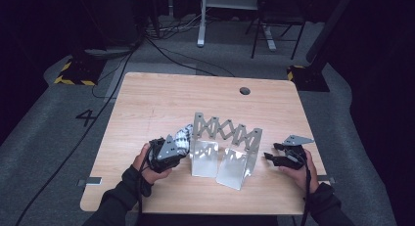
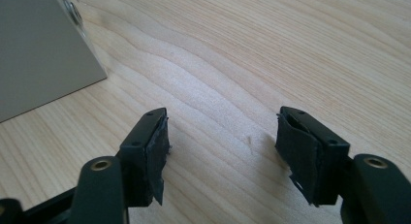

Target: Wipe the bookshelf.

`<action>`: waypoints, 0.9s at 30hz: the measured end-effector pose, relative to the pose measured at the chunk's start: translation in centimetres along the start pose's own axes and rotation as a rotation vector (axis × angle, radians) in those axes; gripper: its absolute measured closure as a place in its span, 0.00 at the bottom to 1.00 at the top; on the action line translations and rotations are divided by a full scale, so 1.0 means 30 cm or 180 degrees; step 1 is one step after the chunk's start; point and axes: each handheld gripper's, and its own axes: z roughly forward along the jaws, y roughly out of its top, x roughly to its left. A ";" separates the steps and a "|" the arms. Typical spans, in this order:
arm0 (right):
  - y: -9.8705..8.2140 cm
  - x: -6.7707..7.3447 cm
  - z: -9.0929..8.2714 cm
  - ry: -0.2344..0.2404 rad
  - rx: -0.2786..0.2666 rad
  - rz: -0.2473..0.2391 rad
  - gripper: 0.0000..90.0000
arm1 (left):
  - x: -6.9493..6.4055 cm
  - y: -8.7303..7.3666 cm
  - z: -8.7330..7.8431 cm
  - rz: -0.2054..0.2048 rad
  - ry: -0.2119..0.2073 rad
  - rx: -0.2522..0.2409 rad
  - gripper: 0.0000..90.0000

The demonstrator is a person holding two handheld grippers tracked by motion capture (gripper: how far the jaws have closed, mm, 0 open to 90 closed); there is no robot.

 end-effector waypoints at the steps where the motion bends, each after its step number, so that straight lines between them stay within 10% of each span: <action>1: 0.000 -0.001 0.000 -0.0006 -0.0006 -0.0012 0.41 | -0.006 -0.011 0.010 -0.0007 -0.0088 0.0058 0.83; 5: 0.000 0.000 0.001 0.0001 -0.0005 0.0000 0.41 | -0.017 -0.042 0.042 0.0070 -0.0222 0.0333 0.83; 12: 0.000 0.000 0.001 -0.0002 -0.0008 0.0004 0.41 | -0.016 -0.048 0.052 0.0044 -0.0254 0.0356 0.83; 22: -0.003 0.000 -0.001 -0.0016 -0.0019 -0.0002 0.41 | 0.011 0.074 -0.102 -0.0062 0.0094 -0.0529 0.83; 27: -0.010 0.001 -0.006 -0.0030 -0.0037 0.0022 0.41 | 0.020 0.109 -0.141 -0.0006 0.0161 -0.0719 0.83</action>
